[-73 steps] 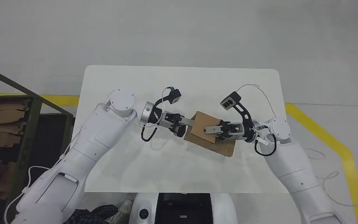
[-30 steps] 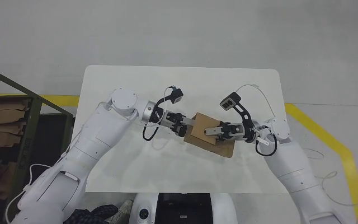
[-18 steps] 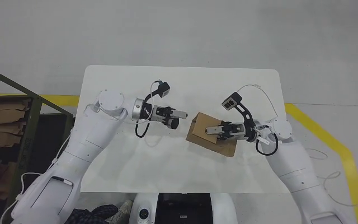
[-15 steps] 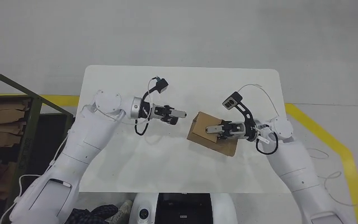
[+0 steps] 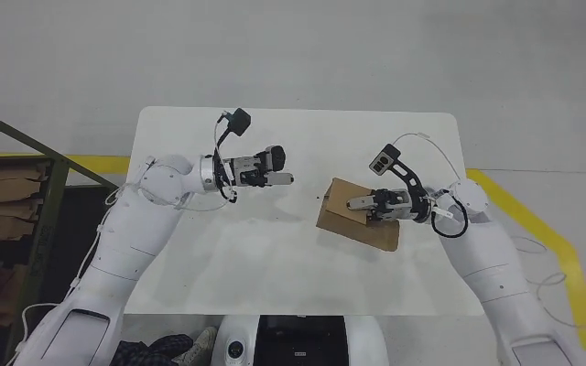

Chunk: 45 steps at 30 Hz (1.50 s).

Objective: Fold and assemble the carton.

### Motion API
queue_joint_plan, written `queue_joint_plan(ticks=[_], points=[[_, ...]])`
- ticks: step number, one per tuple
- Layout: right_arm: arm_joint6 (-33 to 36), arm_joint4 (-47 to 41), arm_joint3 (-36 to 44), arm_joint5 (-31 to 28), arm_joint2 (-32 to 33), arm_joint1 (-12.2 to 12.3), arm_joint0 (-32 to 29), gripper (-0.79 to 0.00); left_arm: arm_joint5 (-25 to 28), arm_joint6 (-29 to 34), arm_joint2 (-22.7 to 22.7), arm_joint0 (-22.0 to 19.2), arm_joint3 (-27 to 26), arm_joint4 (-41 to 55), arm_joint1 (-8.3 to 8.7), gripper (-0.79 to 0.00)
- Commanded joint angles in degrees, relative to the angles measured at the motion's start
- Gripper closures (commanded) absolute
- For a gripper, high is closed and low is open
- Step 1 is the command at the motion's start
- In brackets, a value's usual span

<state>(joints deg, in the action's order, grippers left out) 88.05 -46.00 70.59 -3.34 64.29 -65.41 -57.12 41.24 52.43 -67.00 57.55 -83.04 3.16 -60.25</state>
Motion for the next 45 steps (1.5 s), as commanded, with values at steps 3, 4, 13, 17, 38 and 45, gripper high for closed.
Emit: queue_joint_plan(ticks=[3, 4, 13, 17, 38, 45], points=[[-0.1, -0.8, -0.8, 3.1, -1.5, 0.0, 1.5, 0.0, 2.0, -4.2, -1.4, -0.5, -2.2, -8.3, 0.21, -0.785], [-0.1, -0.8, -1.0, 3.5, -1.7, 0.0, 1.7, 0.0, 2.1, -4.8, -1.7, -0.6, -2.7, -9.9, 0.26, -0.785], [-0.4, -1.8, -3.0, 3.9, -2.8, -0.3, 3.5, 0.0, 5.3, -6.4, -1.2, -1.8, -4.8, -19.2, 0.55, -0.785], [-0.4, -1.8, -3.0, 3.9, -2.8, -0.3, 3.5, 0.0, 5.7, -6.0, -1.0, -2.0, -4.5, -19.5, 0.59, -0.785], [-2.5, 1.0, -4.8, -0.5, -2.9, -0.4, 3.9, 0.0, 12.6, -16.0, 1.0, -3.4, 4.0, -28.6, -0.1, -0.785], [-3.4, 4.8, -8.6, -2.9, -5.4, -1.2, 6.9, 0.0, 16.8, -24.9, 4.9, -4.9, 5.7, -40.6, -0.37, -0.785]])
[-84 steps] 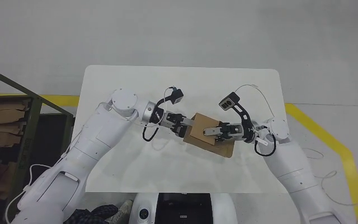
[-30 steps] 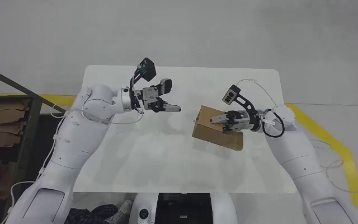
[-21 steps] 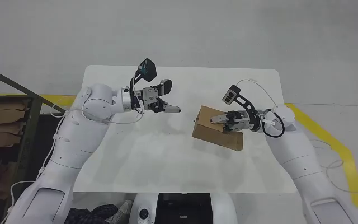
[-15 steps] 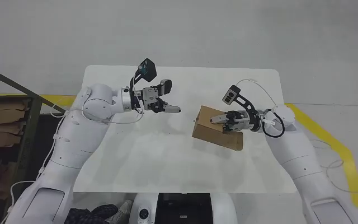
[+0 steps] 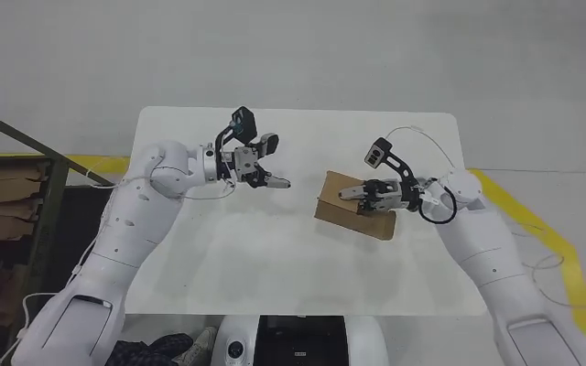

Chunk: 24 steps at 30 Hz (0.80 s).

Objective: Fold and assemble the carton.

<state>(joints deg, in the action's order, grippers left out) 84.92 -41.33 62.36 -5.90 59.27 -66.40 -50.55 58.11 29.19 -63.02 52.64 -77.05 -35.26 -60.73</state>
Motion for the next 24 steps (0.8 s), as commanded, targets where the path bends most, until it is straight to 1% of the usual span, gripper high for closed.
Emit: queue_joint_plan(ticks=[1, 5, 8, 11, 13, 15, 19, 24], points=[[-0.6, 0.4, -0.8, -1.1, -0.7, -0.3, 0.6, 0.0, -0.1, -3.4, 1.8, 0.1, -0.6, -3.8, 0.23, -0.785], [-2.6, 2.3, -1.7, -3.8, -2.0, -0.8, 1.7, 0.0, -0.1, -10.6, 5.4, -0.1, -1.3, -8.0, 1.02, -0.785], [-2.9, 2.7, -1.8, -4.6, -2.8, -1.2, 2.1, 0.0, -0.1, -16.6, 7.6, -0.4, -2.0, -12.0, 1.84, -0.785], [-1.5, 1.9, -2.1, -5.0, -3.5, -1.5, 2.5, 0.0, -0.1, -24.2, 9.4, -0.4, -2.2, -17.4, 2.68, -0.785], [0.6, 0.6, -2.2, -5.6, -3.7, -1.8, 2.8, 0.0, -0.1, -29.2, 10.2, -0.6, -1.8, -21.5, 3.17, -0.785], [1.1, 1.1, -3.0, -6.1, -3.9, -1.8, 3.3, 0.0, -0.1, -33.8, 11.5, -0.6, -1.1, -23.5, 3.56, -0.785], [1.9, 1.8, -3.5, -7.1, -4.3, -2.0, 4.1, 0.0, -0.1, -38.3, 15.2, -1.6, -0.2, -26.5, 4.37, -0.785], [1.6, 2.7, -2.8, -8.0, -5.4, -2.5, 4.3, 0.0, -0.1, -41.8, 19.6, -3.1, -0.3, -27.2, 5.36, -0.785]])
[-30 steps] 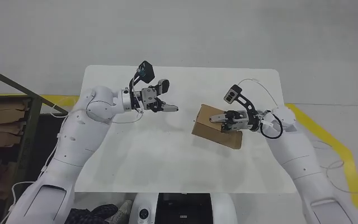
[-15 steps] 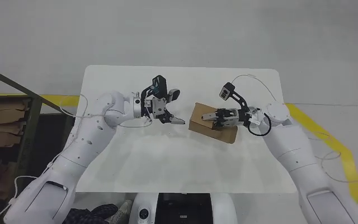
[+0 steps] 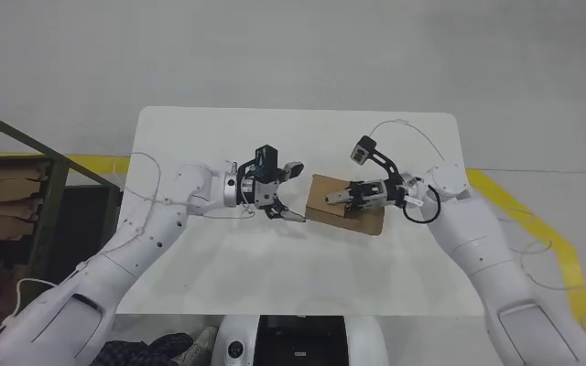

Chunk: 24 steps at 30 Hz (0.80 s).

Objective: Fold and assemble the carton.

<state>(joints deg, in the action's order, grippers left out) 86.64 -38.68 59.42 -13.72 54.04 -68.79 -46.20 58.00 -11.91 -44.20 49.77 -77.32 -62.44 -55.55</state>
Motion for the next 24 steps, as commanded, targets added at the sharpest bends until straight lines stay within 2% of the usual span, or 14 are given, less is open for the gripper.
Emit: queue_joint_plan(ticks=[1, 11, 24], points=[[-0.2, 0.3, 0.3, -0.3, -0.4, -0.2, 0.0, 0.0, 0.0, -1.3, 1.4, -0.6, 0.0, -0.1, 0.36, -0.785], [0.8, 0.9, 0.0, -0.3, -2.1, -0.8, 0.6, 0.0, 0.0, -5.7, 5.5, -2.8, -0.1, -0.5, 1.52, -0.785], [1.0, 1.9, -0.3, -0.7, -3.2, -1.4, 1.3, 0.0, 0.0, -4.8, 11.4, -6.2, 0.7, 3.4, 1.77, -0.785]])
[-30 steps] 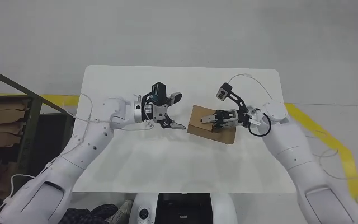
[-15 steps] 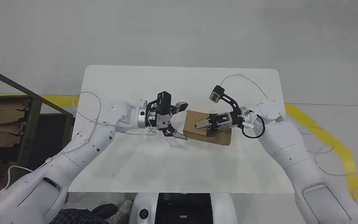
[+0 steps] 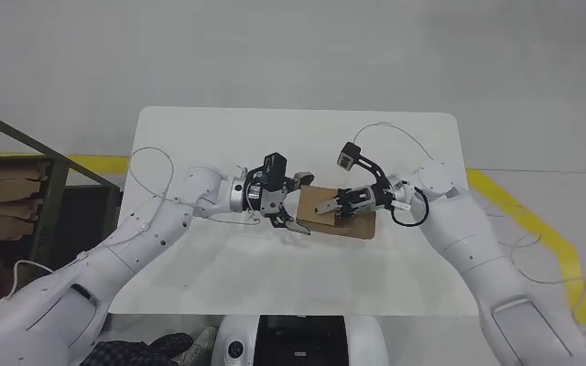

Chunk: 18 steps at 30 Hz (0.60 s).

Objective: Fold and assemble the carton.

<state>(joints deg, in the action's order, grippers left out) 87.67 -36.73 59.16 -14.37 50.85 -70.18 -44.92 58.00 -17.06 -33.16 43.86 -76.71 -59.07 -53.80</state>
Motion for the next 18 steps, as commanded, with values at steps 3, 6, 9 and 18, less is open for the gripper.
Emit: queue_joint_plan(ticks=[3, 6, 9, 18], points=[[0.1, -0.1, -0.1, -0.1, 0.0, -0.1, 0.0, 0.0, 0.0, 0.7, 1.4, -0.8, 0.5, 0.8, 0.05, -0.785], [0.2, 0.0, -0.2, -0.1, 0.0, -0.1, 0.0, 0.0, 0.0, 0.9, 2.1, -1.3, 0.7, 1.2, 0.14, -0.785], [0.2, -0.1, -0.2, -0.1, 0.1, -0.1, -0.1, 0.0, 0.0, 0.9, 2.5, -1.7, 0.9, 1.4, 0.25, -0.779], [0.0, 0.4, 0.3, -0.3, 0.3, -0.1, -0.4, 0.0, 0.0, 1.2, 3.4, -2.3, 0.7, 1.8, 0.48, -0.659]])
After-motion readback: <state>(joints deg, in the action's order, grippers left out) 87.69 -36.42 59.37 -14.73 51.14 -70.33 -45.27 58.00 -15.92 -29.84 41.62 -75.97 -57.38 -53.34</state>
